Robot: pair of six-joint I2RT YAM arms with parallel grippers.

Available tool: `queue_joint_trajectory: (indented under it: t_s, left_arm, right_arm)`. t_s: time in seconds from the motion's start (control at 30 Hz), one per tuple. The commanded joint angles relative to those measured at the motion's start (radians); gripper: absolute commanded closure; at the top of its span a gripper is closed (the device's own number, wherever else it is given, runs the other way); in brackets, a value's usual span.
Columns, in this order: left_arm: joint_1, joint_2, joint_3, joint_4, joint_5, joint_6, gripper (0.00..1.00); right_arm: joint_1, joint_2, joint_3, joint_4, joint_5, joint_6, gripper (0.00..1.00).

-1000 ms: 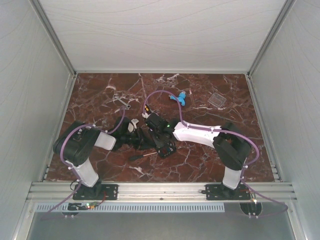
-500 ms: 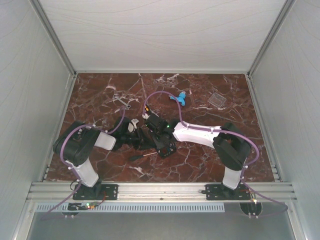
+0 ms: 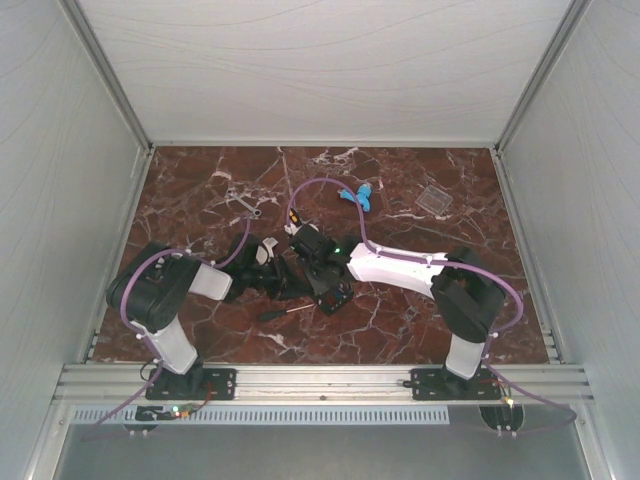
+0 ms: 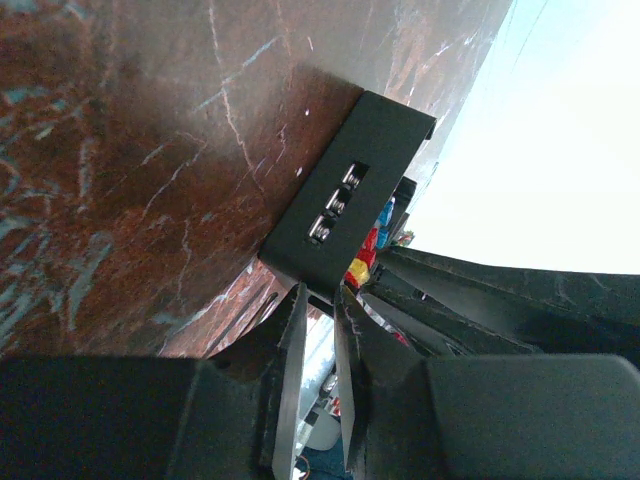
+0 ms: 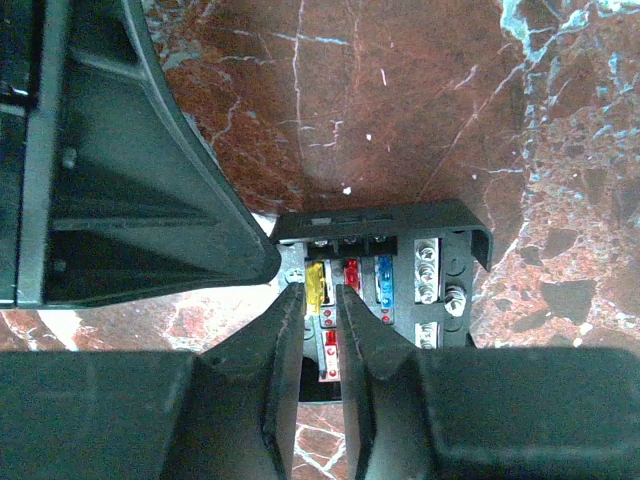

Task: Snap on the fuse box
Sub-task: Install the fuse at the fuse box base.

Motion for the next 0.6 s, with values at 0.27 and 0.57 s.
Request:
queue_joint_trajectory:
  t_s: [0.27,0.57]
  left_arm:
    - [-0.004,-0.005,0.010,0.026,0.005,0.008,0.84]
    - [-0.004,-0.004,0.011,0.026,0.005,0.008,0.83]
  right_arm:
    - [0.006,-0.005,0.035,-0.023,0.033,-0.014,0.94]
    - [0.007,-0.015,0.034,-0.044,0.033,-0.021,0.96]
